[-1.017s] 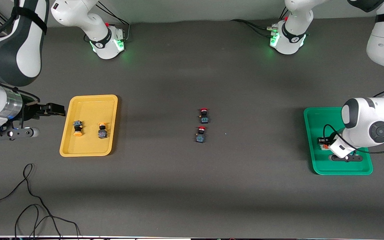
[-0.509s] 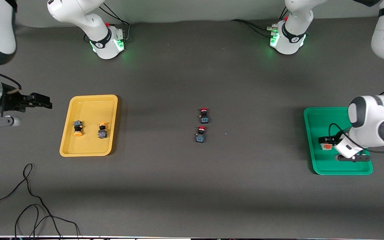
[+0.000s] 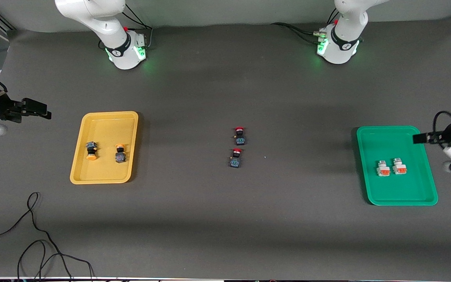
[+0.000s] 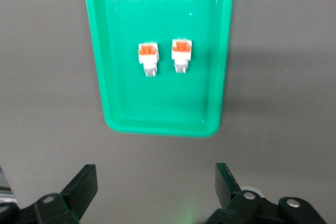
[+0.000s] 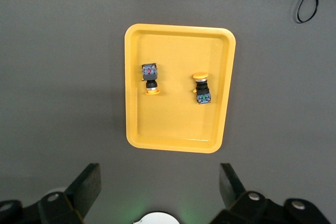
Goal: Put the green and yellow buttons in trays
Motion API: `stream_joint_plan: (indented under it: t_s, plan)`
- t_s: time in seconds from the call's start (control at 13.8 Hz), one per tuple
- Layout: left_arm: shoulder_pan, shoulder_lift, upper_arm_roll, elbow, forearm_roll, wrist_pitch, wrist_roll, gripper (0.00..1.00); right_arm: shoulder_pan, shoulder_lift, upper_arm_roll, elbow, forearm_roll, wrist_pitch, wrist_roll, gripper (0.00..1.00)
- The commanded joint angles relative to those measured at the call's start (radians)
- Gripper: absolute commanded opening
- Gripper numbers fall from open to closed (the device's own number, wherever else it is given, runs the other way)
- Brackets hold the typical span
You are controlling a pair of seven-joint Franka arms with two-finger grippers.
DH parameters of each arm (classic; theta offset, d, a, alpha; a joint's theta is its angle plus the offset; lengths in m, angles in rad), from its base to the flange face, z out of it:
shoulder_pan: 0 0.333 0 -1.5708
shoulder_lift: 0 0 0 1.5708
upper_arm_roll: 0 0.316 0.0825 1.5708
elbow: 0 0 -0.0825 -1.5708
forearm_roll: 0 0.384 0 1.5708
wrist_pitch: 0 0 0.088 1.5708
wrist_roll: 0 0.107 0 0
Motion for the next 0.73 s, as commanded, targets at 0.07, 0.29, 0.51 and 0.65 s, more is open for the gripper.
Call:
stream_joint_plan:
  t_s: [0.07,0.29,0.51,0.65]
  plan:
    - [-0.007,0.008,-0.021,0.171,-0.061,-0.224,-0.007,1.00,0.014,-0.031,0.025,-0.019,-0.053,0.007,0.077,1.00]
    - [-0.006,0.011,-0.018,0.176,-0.095,-0.200,0.004,1.00,0.016,-0.034,0.027,-0.013,-0.053,0.007,0.104,1.00]
    - [-0.013,0.007,-0.021,0.168,-0.087,-0.218,0.001,1.00,-0.030,-0.034,0.060,-0.011,-0.053,0.005,0.104,1.00]
    - [-0.018,0.007,-0.019,0.167,-0.090,-0.218,0.010,1.00,-0.073,-0.038,0.111,-0.011,-0.053,0.004,0.104,1.00]
